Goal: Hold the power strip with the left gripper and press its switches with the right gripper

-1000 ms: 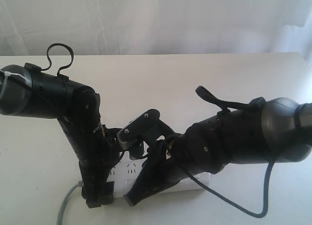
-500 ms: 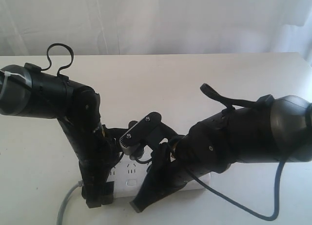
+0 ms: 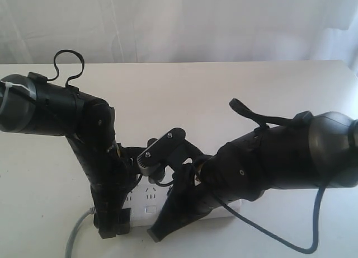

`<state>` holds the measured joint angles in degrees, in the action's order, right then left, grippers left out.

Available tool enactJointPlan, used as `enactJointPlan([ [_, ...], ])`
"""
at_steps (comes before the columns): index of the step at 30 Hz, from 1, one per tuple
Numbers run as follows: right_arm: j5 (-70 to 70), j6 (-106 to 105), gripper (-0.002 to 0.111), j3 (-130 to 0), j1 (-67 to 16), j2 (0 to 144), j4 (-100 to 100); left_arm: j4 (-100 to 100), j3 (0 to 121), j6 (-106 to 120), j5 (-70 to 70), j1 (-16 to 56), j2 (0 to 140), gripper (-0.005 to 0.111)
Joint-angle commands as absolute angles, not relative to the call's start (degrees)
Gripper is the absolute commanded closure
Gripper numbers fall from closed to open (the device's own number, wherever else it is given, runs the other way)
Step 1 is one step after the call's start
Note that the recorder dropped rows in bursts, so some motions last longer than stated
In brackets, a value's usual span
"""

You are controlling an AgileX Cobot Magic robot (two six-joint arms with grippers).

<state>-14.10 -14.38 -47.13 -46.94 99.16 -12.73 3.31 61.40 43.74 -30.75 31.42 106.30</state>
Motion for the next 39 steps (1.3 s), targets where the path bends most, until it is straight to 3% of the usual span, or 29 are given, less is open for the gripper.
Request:
enactJointPlan([
  [1, -14.4, -14.3, 0.108, -43.7, -46.7, 100.9, -11.9, 0.7, 60.1, 43.5, -30.4, 31.4, 108.8, 0.107],
  [12, -10.9, -14.1, 0.108, -42.7, -46.7, 100.0, -13.2, 0.7, 60.1, 43.5, -30.0, 31.4, 108.8, 0.107],
  [25, -10.5, -13.8, 0.108, -42.7, -46.7, 78.6, -13.0, 0.7, 60.1, 46.1, -30.0, 31.4, 108.8, 0.107],
  [39, -15.2, -12.2, 0.108, -42.7, -43.9, 89.3, -12.1, 1.0, 60.1, 51.2, -34.8, 31.4, 108.8, 0.107],
])
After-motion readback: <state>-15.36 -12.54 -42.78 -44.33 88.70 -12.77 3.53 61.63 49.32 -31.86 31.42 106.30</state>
